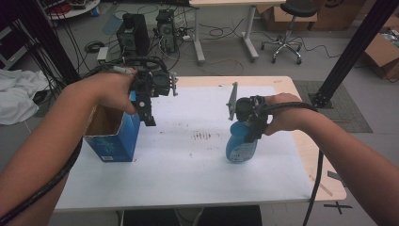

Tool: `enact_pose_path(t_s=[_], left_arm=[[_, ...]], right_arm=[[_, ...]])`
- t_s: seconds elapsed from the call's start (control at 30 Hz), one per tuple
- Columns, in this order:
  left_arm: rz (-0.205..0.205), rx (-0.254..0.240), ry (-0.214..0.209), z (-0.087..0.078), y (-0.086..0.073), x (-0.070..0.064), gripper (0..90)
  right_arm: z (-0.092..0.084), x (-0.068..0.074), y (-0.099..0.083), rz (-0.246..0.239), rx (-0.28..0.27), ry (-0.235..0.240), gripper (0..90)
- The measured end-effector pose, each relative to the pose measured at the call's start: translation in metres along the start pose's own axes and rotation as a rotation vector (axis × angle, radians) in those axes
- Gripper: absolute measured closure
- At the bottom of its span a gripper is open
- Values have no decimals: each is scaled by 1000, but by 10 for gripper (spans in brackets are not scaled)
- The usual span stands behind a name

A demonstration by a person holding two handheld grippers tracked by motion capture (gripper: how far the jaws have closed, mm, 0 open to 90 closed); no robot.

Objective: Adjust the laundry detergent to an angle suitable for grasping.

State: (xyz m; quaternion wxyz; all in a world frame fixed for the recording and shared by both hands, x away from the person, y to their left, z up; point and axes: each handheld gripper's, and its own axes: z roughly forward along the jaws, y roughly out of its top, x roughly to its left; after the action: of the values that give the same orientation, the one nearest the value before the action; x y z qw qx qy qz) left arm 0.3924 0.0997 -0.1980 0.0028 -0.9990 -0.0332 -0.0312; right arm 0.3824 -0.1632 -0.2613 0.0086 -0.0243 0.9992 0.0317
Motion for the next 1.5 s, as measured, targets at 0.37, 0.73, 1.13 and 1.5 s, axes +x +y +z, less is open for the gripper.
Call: enact_pose_path(t_s=[0.37, 0.73, 1.13, 1.5], left_arm=[[-2, -3, 10, -1, -3, -5, 2], [-2, -2, 16, -3, -5, -10, 2], [7, -3, 19, -3, -2, -13, 2], [11, -1, 18, -2, 0, -15, 2]], right_arm=[[-12, -3, 6, 171, -11, -45, 382], [-10, -7, 7, 270, -3, -49, 382], [-6, -11, 6, 393, -20, -58, 382], [2, -14, 9, 453, -16, -73, 383]])
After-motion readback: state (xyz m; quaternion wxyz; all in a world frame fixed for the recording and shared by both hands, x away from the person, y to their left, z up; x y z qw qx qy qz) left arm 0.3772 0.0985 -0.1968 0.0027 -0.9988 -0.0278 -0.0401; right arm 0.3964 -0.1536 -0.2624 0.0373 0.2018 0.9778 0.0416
